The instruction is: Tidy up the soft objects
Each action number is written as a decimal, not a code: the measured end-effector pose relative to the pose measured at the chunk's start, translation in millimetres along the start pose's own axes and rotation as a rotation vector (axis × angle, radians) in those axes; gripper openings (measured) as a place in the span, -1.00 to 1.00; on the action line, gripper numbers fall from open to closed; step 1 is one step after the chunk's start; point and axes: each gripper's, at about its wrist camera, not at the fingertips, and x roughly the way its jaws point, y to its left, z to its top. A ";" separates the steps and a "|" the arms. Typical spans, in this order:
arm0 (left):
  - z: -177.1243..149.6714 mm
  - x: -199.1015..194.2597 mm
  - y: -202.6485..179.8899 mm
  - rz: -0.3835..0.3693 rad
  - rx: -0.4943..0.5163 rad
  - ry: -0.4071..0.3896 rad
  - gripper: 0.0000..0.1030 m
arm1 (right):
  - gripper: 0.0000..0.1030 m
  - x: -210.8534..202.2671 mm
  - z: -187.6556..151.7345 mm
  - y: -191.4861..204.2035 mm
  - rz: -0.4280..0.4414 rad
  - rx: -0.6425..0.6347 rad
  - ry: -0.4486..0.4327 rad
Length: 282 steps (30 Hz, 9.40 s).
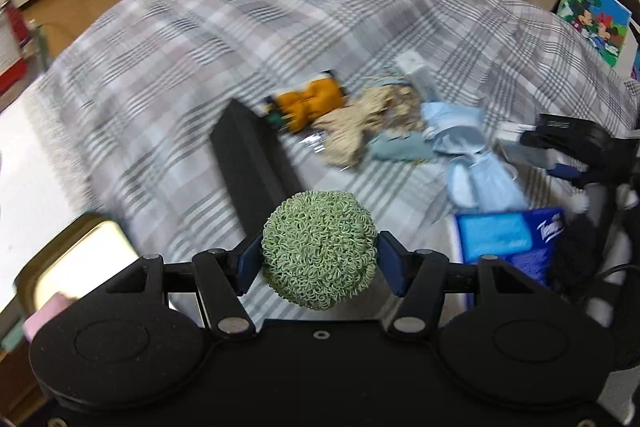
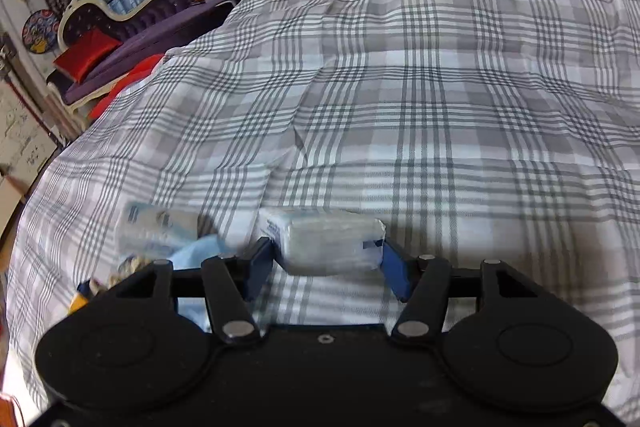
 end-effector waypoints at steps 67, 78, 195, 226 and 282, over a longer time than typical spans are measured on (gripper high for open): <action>-110.6 1.3 159.2 0.074 -0.319 0.046 0.11 | 0.30 -115.8 -27.9 -40.3 -0.111 -0.360 0.236; -110.8 -2.5 201.4 0.126 -0.422 0.039 0.11 | 0.30 -177.7 -130.2 49.8 0.244 -0.617 0.326; 3.4 16.5 4.6 0.115 0.011 -0.010 0.47 | 0.99 -58.7 -29.2 13.5 -0.016 -0.106 0.138; 149.1 178.6 -19.3 0.230 -0.208 0.109 0.68 | 0.99 -24.6 -48.9 28.3 -0.007 -0.132 -0.064; -50.3 -12.0 63.1 0.115 -0.150 0.057 0.15 | 0.99 -55.8 -25.2 16.8 0.128 -0.213 -0.017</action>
